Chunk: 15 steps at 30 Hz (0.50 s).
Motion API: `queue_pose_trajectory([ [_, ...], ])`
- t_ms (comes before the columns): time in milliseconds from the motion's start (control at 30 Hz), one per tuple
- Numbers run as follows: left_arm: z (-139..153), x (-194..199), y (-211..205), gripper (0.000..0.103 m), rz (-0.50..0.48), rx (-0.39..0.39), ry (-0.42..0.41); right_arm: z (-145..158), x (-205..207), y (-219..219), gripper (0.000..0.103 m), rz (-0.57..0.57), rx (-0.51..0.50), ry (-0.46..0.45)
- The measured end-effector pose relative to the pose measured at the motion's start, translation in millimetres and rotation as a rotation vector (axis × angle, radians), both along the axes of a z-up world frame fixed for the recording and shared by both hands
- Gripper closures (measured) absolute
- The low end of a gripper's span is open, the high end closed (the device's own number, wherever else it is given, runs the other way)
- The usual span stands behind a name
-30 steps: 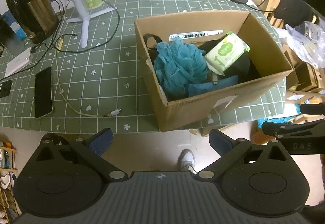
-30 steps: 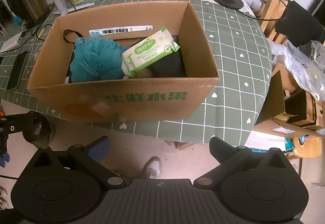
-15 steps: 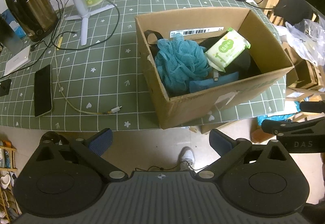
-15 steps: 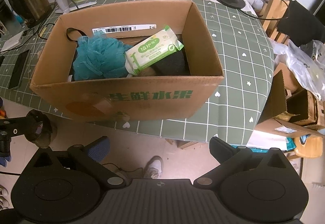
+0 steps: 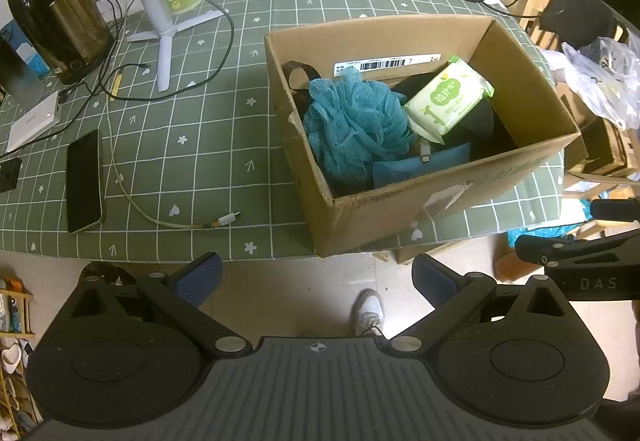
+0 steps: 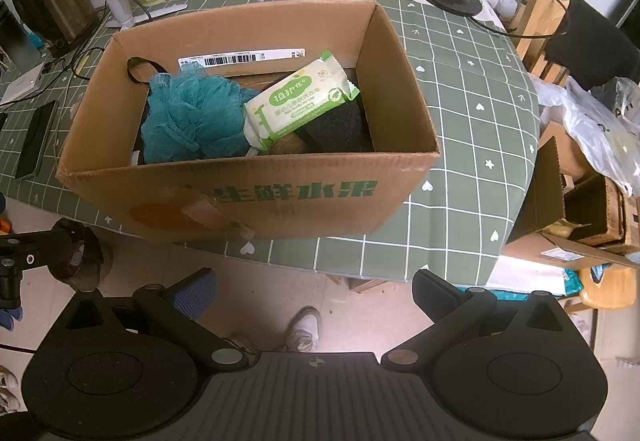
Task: Organize soft objects
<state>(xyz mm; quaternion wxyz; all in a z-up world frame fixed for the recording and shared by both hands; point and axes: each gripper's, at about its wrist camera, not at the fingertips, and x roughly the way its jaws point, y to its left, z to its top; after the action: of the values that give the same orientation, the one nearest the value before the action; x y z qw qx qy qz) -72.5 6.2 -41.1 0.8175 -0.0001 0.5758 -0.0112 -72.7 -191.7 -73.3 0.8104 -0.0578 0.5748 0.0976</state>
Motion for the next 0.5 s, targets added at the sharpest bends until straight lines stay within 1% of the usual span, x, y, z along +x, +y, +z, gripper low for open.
queue_pose_trajectory([
  [500, 1.3, 7.0, -3.7, 0.0, -0.001, 0.001, 0.002, 0.8, 6.4, -0.5, 0.0, 0.007, 0.004, 0.002],
])
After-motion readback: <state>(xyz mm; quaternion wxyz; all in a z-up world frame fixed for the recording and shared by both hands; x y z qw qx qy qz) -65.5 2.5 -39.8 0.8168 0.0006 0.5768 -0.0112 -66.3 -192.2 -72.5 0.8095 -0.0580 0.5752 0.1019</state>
